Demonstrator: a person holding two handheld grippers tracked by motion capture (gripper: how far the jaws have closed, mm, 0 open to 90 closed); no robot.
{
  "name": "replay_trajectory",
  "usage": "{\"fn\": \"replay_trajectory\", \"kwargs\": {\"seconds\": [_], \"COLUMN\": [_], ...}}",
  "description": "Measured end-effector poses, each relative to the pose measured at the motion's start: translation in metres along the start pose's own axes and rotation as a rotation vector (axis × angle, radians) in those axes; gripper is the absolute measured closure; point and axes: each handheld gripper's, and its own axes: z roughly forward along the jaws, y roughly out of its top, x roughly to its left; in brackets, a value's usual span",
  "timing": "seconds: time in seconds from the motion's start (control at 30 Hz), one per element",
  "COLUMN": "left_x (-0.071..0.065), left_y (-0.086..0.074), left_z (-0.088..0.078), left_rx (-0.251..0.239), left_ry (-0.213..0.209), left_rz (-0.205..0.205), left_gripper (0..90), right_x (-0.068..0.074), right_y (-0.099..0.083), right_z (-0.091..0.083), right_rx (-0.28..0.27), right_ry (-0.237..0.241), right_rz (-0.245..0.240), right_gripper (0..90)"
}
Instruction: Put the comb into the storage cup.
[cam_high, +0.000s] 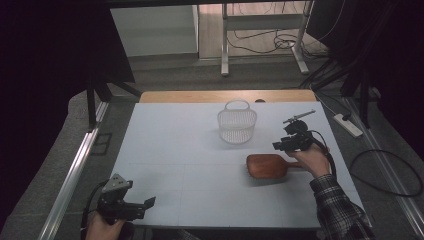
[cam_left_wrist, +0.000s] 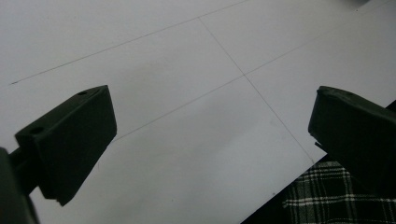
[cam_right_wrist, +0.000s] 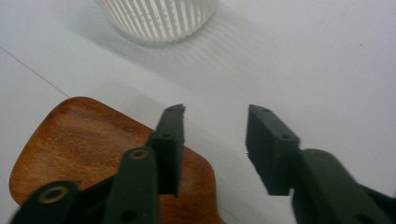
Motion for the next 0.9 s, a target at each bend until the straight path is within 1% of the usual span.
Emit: {"fn": "replay_trajectory", "kwargs": {"seconds": [0.07, 0.17, 0.2, 0.23, 0.37, 0.43, 0.57, 0.63, 0.67, 0.73, 0.9], "left_x": [0.0, 0.0, 0.0, 0.0, 0.0, 0.0, 0.0, 0.0, 0.0, 0.0, 0.0], "left_y": [0.0, 0.0, 0.0, 0.0, 0.0, 0.0, 0.0, 0.0, 0.0, 0.0, 0.0], "left_z": [0.0, 0.0, 0.0, 0.0, 0.0, 0.0, 0.0, 0.0, 0.0, 0.0, 0.0], "left_rx": [0.0, 0.0, 0.0, 0.0, -0.001, -0.003, -0.003, -0.003, -0.002, -0.003, -0.003], "left_ry": [0.001, 0.001, 0.001, 0.0, 0.001, -0.001, -0.001, 0.0, 0.0, 0.001, 0.0], "left_rz": [0.0, 0.0, 0.0, 0.0, 0.0, -0.002, -0.002, -0.002, -0.001, -0.001, -0.001], "left_gripper": [1.5, 1.5, 1.5, 1.5, 1.5, 1.5, 1.5, 1.5, 1.5, 1.5, 1.5], "right_x": [-0.002, -0.004, -0.005, -0.005, -0.004, -0.004, -0.004, -0.004, -0.004, -0.005, -0.009], "right_y": [0.0, 0.0, 0.0, 0.0, 0.0, 0.0, -0.002, -0.002, -0.004, -0.006, -0.014], "right_z": [0.0, 0.0, 0.0, 0.0, 0.001, 0.003, 0.007, 0.008, 0.011, 0.015, 0.024], "right_rx": [-0.004, -0.005, -0.002, 0.001, -0.002, 0.005, 0.013, 0.014, 0.03, 0.043, 0.08], "right_ry": [0.004, 0.001, 0.005, 0.006, 0.003, -0.008, -0.034, -0.039, -0.045, -0.048, -0.037], "right_rz": [0.002, -0.016, -0.026, -0.041, -0.06, -0.049, -0.044, -0.043, -0.04, -0.045, -0.045], "right_gripper": [67.9, 79.7, 86.4, 89.0, 89.7, 89.8, 89.8, 89.8, 89.8, 89.8, 89.8]}}
